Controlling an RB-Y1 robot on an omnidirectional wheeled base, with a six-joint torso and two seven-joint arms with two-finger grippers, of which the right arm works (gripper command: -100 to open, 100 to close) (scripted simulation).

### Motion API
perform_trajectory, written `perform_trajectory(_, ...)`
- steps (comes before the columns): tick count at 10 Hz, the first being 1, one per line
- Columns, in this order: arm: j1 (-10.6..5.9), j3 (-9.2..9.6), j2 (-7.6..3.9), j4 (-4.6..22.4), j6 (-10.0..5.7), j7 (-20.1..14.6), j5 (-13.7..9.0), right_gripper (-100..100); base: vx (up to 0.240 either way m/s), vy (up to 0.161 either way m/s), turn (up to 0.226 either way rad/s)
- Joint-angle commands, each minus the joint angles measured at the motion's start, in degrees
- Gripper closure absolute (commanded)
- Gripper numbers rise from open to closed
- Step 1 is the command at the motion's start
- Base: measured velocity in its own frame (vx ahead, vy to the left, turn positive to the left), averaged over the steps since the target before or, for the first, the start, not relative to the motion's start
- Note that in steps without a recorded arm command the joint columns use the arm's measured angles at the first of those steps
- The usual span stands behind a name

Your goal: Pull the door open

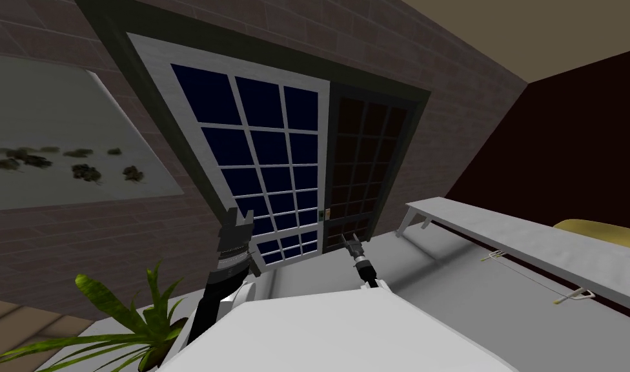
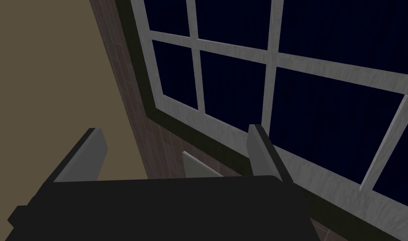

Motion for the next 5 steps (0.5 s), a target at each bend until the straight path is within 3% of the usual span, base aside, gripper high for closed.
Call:
perform_trajectory(1, -0.7, -0.33, 0.38, 2.0, -0.73, 1.6, 0.9, -100, 0.117, 0.0, 0.023)
perform_trajectory(5, -2.56, -1.07, 1.56, 6.9, -2.22, 5.3, 3.2, -100, 0.104, -0.008, 0.036)
